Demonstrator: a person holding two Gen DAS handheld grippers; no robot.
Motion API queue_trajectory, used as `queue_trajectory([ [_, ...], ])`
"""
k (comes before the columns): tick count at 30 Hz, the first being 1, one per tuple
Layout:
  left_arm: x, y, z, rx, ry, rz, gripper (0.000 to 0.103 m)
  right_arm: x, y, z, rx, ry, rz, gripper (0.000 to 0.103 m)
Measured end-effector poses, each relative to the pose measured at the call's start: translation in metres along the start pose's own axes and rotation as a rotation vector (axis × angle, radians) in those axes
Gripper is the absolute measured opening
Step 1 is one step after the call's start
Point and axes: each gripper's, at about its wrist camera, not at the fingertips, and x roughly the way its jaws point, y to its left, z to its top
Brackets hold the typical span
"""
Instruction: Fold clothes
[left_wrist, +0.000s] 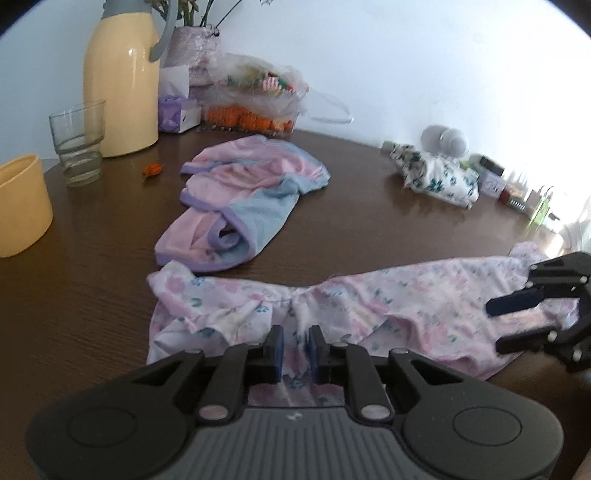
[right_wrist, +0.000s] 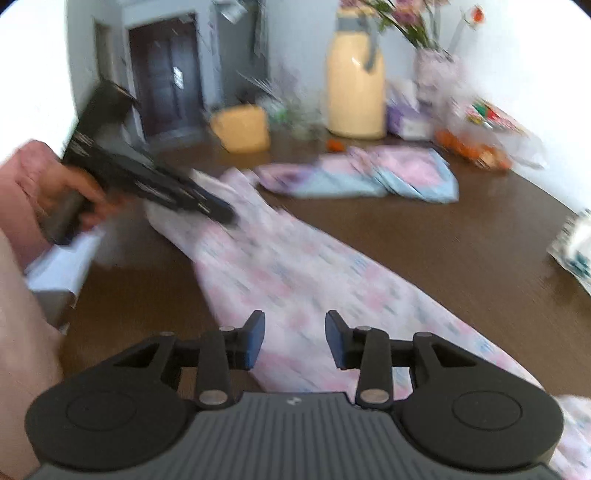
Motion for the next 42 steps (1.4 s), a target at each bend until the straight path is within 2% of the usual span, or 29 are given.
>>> queue_trajectory([
  [2,-0.010,0.002,0.006,-0.024,-0.041,-0.013,0.014,0.008,0.008,0.007,-0.024,-0.015,0.002,0.036],
  [5,-0.014,0.009,0.009,-0.045,-0.059,0.034,0.014,0.023,0.010,0.010,-0.029,0.005,-0.009,0.036],
  [7,-0.010,0.017,0.005,-0.060,-0.028,0.083,0.013,0.033,0.010,0.007,-0.025,0.035,-0.016,0.036],
  [10,-0.002,0.030,-0.006,-0.095,-0.013,0.088,0.012,0.036,0.013,0.001,-0.035,0.046,-0.024,0.037],
  [17,0.002,0.036,-0.005,-0.045,-0.032,0.158,0.012,0.046,0.015,0.008,-0.060,0.042,-0.008,0.037],
  [21,0.003,0.054,-0.001,-0.111,-0.038,0.155,0.012,0.062,0.015,0.019,-0.080,0.041,0.014,0.037],
  [23,-0.006,0.057,0.001,-0.157,-0.056,0.141,0.018,0.067,0.015,0.023,-0.071,0.038,0.026,0.037],
  [24,-0.015,0.058,0.002,-0.178,-0.076,0.134,0.032,0.068,0.015,0.023,-0.071,0.034,0.027,0.037],
  [25,-0.024,0.057,0.002,-0.195,-0.100,0.147,0.050,0.068,0.014,0.023,-0.069,0.031,0.029,0.037],
  [26,-0.035,0.057,0.003,-0.210,-0.126,0.167,0.059,0.068,0.013,0.023,-0.061,0.031,0.033,0.037],
  [27,-0.046,0.057,0.003,-0.225,-0.152,0.187,0.074,0.067,0.011,0.024,-0.044,0.033,0.041,0.038],
  [28,-0.055,0.057,0.001,-0.235,-0.172,0.208,0.081,0.063,0.008,0.028,-0.016,0.025,0.056,0.038],
  [30,-0.071,0.059,-0.004,-0.258,-0.196,0.239,0.082,0.055,0.005,0.040,0.022,-0.015,0.083,0.040],
  [35,-0.072,0.077,-0.015,-0.351,-0.160,0.219,0.084,0.062,0.017,0.088,-0.013,-0.074,0.068,0.040],
  [36,-0.068,0.081,-0.015,-0.368,-0.147,0.209,0.084,0.071,0.022,0.095,-0.020,-0.070,0.075,0.039],
  [39,-0.054,0.093,-0.014,-0.399,-0.102,0.160,0.083,0.105,0.037,0.109,-0.025,-0.024,0.079,0.028],
  [42,-0.041,0.104,-0.011,-0.414,-0.056,0.105,0.083,0.137,0.046,0.108,-0.019,0.033,0.066,0.027],
])
